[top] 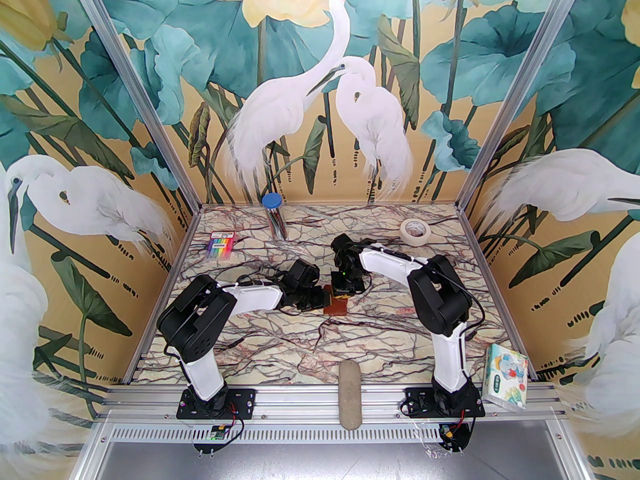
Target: Put the credit cards into the card holder
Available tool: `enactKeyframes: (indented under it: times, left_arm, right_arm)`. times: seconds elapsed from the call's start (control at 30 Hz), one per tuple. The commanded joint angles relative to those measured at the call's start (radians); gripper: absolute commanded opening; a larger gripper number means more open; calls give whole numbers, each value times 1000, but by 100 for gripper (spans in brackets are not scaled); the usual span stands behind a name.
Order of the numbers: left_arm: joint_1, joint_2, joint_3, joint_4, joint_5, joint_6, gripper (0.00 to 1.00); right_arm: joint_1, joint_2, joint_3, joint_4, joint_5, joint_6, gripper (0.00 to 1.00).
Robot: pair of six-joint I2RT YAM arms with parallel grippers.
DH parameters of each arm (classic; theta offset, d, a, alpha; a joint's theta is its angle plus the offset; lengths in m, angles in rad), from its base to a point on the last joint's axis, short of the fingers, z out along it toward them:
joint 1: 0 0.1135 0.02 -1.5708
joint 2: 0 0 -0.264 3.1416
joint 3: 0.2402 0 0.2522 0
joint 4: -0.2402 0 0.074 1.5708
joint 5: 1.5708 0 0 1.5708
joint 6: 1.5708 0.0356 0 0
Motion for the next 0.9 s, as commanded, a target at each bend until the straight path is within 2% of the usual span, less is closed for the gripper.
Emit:
enactKeyframes:
  times: [0.0, 0.07, 0.43, 0.87]
  left_arm:
    - [-19, 109, -20, -5, -16, 15, 26]
    - [-19, 110, -19, -5, -15, 15, 27]
    - [-19, 107, -22, -1, -16, 14, 27]
    - [-18, 108, -24, 2, -14, 14, 27]
  right_arm:
    - [25, 72, -5, -34, 75, -12, 14]
    - [31, 80, 3, -49, 106, -14, 13]
    - [33, -19, -16, 12, 55, 3, 15]
    - [19, -87, -32, 42, 50, 42, 17]
